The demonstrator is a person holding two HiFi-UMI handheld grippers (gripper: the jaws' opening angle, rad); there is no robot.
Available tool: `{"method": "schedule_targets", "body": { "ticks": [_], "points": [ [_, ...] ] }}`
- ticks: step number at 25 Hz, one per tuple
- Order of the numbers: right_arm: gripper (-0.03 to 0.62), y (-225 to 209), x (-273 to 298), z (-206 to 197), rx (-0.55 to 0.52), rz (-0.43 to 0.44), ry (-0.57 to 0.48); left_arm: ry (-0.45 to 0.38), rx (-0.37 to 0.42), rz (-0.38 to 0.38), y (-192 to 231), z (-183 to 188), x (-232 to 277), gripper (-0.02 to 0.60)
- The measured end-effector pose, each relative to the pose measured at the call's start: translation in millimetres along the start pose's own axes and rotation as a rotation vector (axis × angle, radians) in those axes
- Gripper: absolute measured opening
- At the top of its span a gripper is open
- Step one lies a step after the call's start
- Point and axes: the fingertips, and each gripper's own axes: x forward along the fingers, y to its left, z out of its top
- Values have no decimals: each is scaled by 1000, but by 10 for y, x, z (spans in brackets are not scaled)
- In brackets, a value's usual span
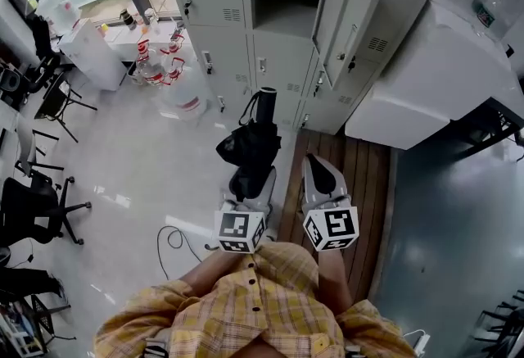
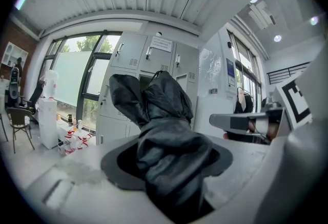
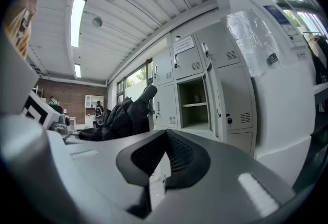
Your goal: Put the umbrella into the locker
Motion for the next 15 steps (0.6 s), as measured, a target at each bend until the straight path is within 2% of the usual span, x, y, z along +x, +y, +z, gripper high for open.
{"method": "schedule_targets", "body": {
  "ticks": [6, 15],
  "points": [
    [-12, -328, 644, 56, -16, -9, 24, 7, -26, -30, 236, 100, 710, 262],
    [-12, -717, 1573, 375, -20, -47, 18, 0, -39, -53, 714, 508, 1576, 264]
  ]
}}
